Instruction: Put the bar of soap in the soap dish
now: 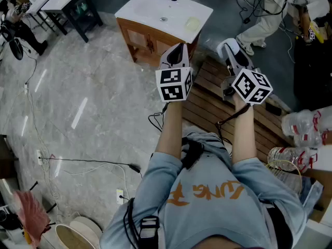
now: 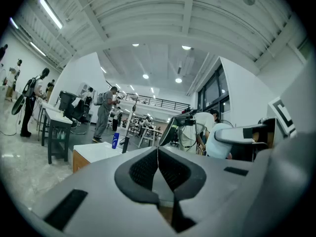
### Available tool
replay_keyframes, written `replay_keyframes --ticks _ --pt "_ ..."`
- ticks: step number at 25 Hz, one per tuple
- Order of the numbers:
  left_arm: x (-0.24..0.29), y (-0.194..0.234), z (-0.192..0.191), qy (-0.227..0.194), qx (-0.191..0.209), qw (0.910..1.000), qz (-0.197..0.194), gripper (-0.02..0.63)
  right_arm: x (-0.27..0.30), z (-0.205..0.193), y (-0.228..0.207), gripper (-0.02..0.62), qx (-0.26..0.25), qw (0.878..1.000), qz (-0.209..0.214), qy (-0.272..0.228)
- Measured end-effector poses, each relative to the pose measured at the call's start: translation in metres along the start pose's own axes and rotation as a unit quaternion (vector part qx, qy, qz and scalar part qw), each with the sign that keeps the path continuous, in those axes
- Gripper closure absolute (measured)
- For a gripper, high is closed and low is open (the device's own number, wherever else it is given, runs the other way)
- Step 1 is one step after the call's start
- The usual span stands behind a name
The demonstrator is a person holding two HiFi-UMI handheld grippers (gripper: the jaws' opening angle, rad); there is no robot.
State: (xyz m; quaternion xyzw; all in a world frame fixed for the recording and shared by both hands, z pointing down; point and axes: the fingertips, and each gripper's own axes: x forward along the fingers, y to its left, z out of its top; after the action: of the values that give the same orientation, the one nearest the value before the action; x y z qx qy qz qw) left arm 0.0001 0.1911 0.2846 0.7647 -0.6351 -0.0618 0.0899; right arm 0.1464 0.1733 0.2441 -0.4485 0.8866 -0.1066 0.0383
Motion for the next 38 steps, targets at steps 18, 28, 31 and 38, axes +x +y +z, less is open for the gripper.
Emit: replay_keyframes --ticks 18,28,31,38 --pt "0.007 0.016 -0.017 0.019 -0.028 0.9994 0.010 0.581 0.003 -0.009 -0.024 0.456 0.024 0.999 -0.024 0.017" --pt "0.067 0.045 -0.054 0.053 -0.056 0.9970 0.013 0.581 0.065 -0.039 -0.057 0.456 0.035 0.997 -0.030 0.055" --pt "0.095 0.049 -0.069 0.068 -0.064 0.9956 0.011 0.581 0.085 -0.052 -0.077 0.456 0.044 0.996 -0.035 0.071" --pt "0.173 0.057 -0.114 0.124 -0.064 0.9902 -0.004 0.581 0.140 -0.084 -0.145 0.456 0.084 0.990 -0.066 0.096"
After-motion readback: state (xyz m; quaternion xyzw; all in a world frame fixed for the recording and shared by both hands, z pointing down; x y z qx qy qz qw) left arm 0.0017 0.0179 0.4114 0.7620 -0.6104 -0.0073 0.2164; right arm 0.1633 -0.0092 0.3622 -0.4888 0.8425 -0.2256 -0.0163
